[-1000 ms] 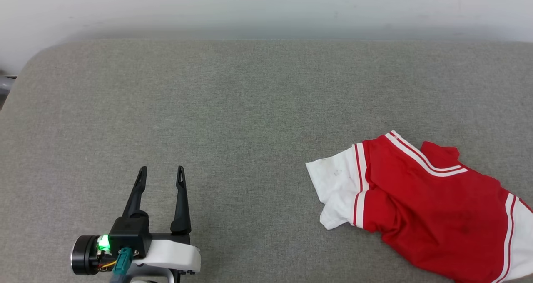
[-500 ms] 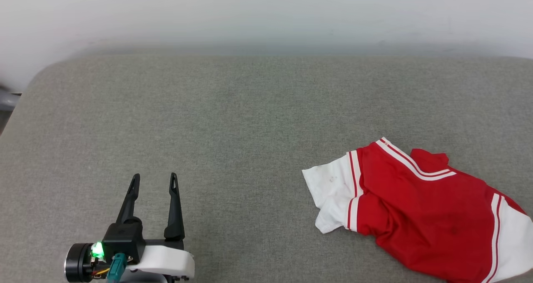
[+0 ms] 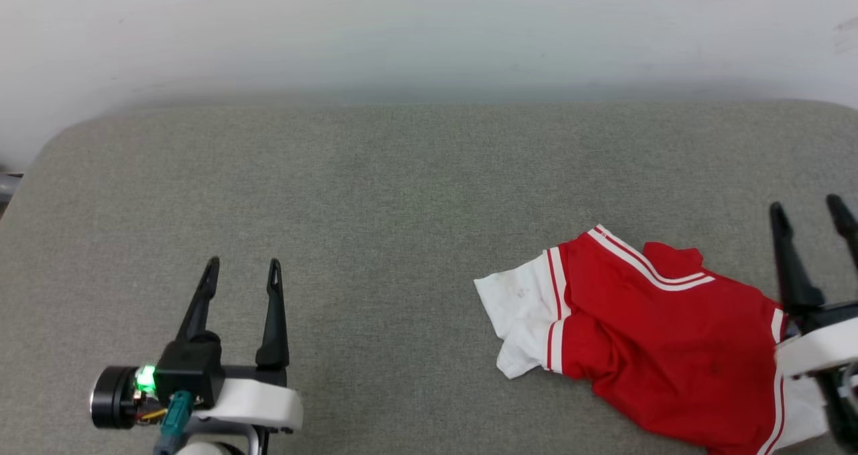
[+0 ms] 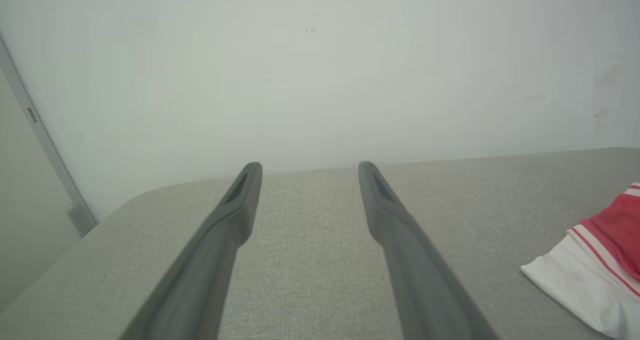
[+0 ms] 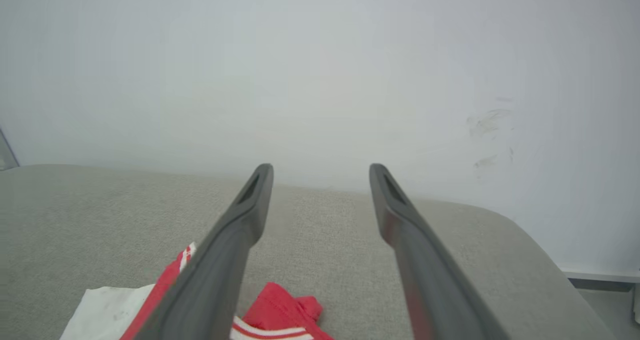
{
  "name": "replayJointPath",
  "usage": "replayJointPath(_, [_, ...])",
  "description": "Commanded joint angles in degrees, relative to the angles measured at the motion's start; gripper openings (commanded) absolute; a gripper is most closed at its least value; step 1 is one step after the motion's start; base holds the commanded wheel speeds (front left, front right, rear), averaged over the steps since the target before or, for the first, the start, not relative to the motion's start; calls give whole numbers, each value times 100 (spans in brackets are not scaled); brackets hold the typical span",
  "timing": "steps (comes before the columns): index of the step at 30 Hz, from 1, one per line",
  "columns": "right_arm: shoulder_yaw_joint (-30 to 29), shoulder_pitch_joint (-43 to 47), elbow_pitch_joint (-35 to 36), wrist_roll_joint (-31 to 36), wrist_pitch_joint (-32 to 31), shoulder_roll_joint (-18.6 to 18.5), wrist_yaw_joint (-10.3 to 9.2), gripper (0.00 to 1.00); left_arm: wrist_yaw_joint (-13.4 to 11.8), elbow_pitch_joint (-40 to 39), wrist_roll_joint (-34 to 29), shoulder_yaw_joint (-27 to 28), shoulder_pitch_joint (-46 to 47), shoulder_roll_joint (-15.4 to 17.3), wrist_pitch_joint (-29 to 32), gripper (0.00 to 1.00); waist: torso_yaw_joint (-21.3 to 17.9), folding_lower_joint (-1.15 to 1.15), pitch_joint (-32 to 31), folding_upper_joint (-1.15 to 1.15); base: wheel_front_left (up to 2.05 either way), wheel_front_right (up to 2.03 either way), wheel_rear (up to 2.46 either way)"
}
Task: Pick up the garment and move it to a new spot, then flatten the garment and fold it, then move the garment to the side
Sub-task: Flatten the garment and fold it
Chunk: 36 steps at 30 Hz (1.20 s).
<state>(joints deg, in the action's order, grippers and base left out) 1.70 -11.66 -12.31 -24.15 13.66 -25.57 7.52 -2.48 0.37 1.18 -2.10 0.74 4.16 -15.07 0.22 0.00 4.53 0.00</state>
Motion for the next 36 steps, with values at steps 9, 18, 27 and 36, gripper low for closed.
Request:
replayJointPath(9, [-187,914,1285,1023,65,1371,-6,100,548,80,-23,-118,1115,381,-14,100,-157,0,60,0,0,0,0])
replayJointPath(18, [96,1107,1527,1227,107,1550,-6,100,955,937,34,-892,2494,981,65,100,-547,0,258,0,0,0,0])
replayJointPath(27, [208,953,1542,1367,136,1601,-6,100,983,1403,1227,-2694,3937,1618,1237,100,-886,0,571,0,0,0,0])
replayJointPath(36, [251,761,1510,1462,153,1648,-6,100,985,1739,3166,-5021,5443,2245,3661,100,-1164,0,934,0,0,0,0])
